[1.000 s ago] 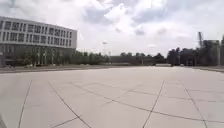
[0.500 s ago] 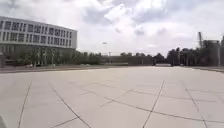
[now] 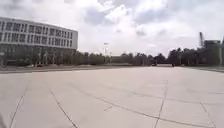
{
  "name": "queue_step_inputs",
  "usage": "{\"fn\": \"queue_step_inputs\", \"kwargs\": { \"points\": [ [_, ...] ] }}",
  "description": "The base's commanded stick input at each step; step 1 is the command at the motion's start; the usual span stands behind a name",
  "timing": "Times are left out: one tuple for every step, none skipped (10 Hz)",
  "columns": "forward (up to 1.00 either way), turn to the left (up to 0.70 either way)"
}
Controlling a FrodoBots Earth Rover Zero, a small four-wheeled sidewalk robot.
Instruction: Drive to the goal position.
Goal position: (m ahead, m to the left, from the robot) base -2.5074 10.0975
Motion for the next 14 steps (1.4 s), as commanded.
{"fn": "queue_step_inputs", "kwargs": {
  "points": [
    [1.0,0.4],
    [1.0,0.4],
    [1.0,0.4],
    [1.0,0.4],
    [1.0,0.4],
    [1.0,0.4],
    [1.0,0.4],
    [1.0,0.4],
    [1.0,0.4],
    [1.0,0.4],
    [1.0,0.4],
    [1.0,0.4],
    [1.0,0.4],
    [1.0,0.4]
  ]
}}
